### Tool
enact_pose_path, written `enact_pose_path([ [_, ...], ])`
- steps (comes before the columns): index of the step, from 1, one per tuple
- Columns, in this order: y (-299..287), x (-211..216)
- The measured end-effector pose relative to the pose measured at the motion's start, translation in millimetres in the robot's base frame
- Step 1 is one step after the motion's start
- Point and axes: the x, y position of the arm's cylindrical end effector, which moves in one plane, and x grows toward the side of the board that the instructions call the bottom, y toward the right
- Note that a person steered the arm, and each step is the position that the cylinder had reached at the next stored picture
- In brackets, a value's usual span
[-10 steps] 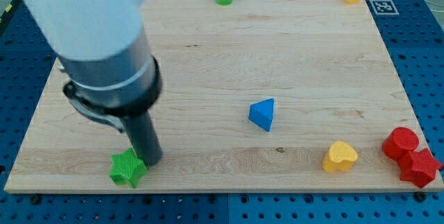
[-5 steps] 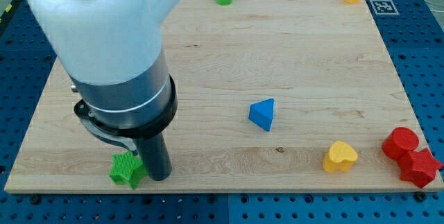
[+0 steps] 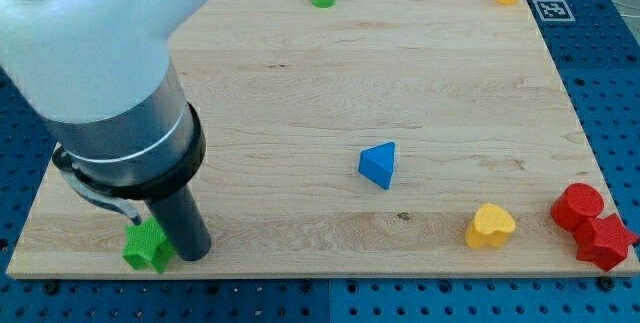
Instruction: Move the green star to the bottom left of the board
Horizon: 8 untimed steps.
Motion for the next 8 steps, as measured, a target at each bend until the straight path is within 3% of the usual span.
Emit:
enact_pose_path([
  [8,-48,12],
])
